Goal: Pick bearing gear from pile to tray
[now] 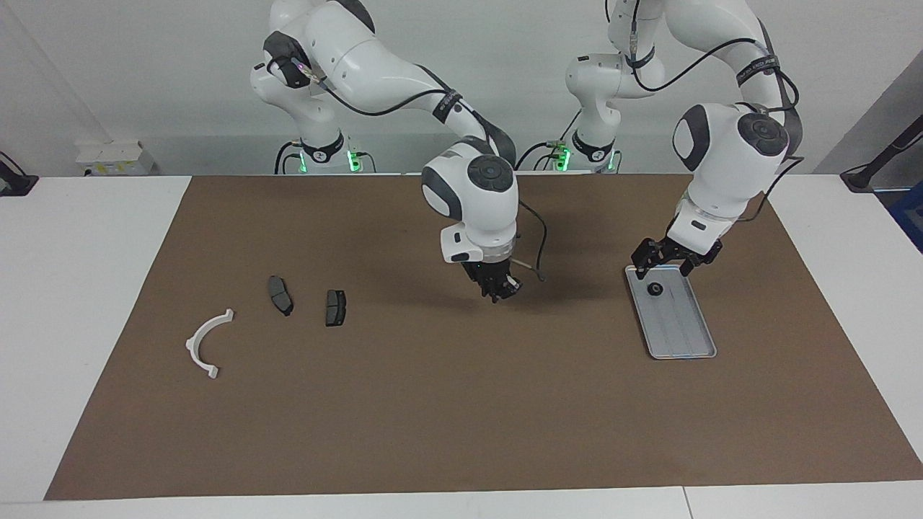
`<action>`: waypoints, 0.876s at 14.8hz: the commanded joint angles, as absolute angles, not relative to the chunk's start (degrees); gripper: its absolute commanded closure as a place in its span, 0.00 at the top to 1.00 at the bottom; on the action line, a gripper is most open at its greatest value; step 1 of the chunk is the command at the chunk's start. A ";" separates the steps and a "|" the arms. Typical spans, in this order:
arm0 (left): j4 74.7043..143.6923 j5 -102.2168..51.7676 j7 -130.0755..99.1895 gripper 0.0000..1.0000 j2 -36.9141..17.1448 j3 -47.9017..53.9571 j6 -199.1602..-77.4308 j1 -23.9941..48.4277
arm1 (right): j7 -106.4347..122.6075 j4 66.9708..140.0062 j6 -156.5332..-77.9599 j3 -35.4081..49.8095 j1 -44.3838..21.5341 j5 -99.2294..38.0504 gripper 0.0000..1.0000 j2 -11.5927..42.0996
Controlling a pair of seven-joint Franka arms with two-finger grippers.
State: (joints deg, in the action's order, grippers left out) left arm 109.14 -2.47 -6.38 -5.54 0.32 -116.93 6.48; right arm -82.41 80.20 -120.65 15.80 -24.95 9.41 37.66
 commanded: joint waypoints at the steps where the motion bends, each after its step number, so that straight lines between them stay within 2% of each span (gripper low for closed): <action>1: 107.93 -1.67 -7.99 1.00 -6.24 -0.18 -116.72 6.86 | -83.58 84.88 -127.41 15.65 -24.35 11.25 0.00 38.23; 2: 107.93 -1.67 -8.26 1.00 -6.24 -0.18 -117.15 6.86 | -83.58 86.73 -129.62 15.64 -24.08 11.60 0.00 38.32; 7: 107.93 -0.97 -8.61 1.00 -6.24 -0.26 -116.64 7.99 | -83.76 87.89 -130.43 15.64 -23.82 11.95 0.00 38.15; 8: 107.93 -0.88 -9.74 1.00 -6.24 -0.26 -116.46 9.22 | -83.76 87.80 -130.17 15.64 -23.73 11.95 0.20 38.14; 9: 107.84 -0.18 -12.80 1.00 -6.24 -0.26 -116.54 10.01 | -83.76 87.54 -129.47 15.64 -23.64 11.87 0.93 38.06; 10: 107.67 0.87 -15.01 1.00 -6.33 -0.18 -116.80 10.89 | -83.67 86.84 -128.33 15.56 -23.64 11.78 1.00 37.80; 13: 107.40 0.88 -17.74 1.00 -6.33 -0.09 -117.07 11.86 | -83.15 80.70 -119.83 15.47 -23.29 11.51 1.00 37.97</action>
State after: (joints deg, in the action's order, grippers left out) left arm 108.95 -0.35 -15.03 -5.54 0.57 -117.18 10.67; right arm -82.59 84.01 -125.16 15.09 -24.20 10.36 38.74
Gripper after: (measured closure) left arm 0.000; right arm 0.401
